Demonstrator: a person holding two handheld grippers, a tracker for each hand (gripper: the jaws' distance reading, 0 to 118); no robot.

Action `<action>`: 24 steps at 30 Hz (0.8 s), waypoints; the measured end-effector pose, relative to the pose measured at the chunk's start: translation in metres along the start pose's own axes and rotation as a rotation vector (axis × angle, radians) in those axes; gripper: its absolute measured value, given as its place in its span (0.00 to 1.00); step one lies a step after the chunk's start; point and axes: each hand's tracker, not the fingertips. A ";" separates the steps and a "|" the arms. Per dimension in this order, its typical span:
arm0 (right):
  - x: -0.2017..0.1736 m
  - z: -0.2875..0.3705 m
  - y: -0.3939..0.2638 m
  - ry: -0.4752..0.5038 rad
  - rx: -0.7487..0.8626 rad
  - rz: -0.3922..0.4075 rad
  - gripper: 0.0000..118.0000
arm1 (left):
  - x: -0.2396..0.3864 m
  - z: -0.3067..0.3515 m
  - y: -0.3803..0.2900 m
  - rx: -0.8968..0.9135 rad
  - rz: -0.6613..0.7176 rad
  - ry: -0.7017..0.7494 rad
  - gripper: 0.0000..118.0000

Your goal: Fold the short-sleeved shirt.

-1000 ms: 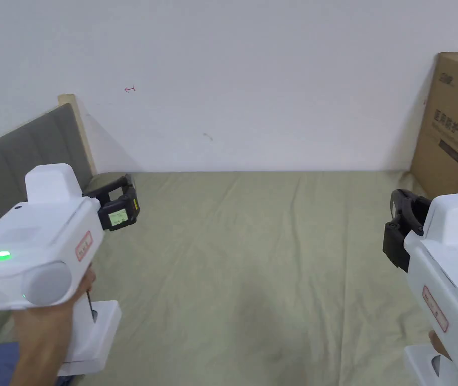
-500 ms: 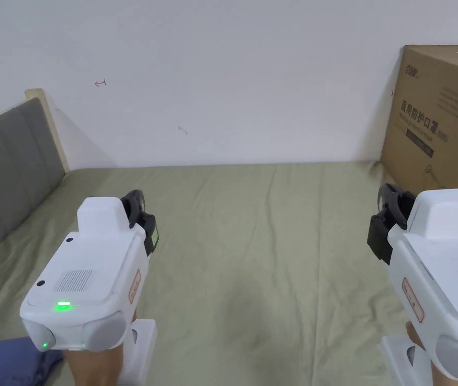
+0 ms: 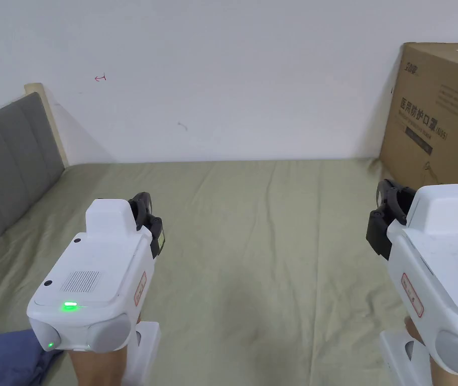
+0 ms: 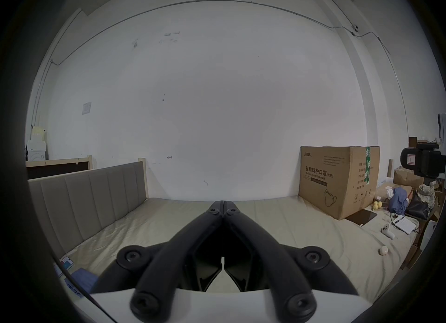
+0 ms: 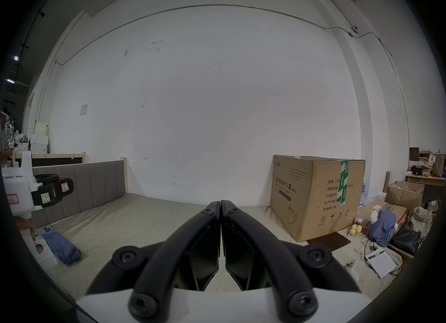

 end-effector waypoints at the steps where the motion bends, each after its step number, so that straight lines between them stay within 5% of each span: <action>1: 0.000 0.000 0.000 0.001 -0.001 0.000 0.00 | 0.001 0.000 0.000 0.000 -0.003 0.001 0.00; 24: -0.005 -0.001 0.001 0.019 -0.004 0.004 0.00 | -0.001 0.000 -0.003 -0.012 -0.034 -0.008 0.00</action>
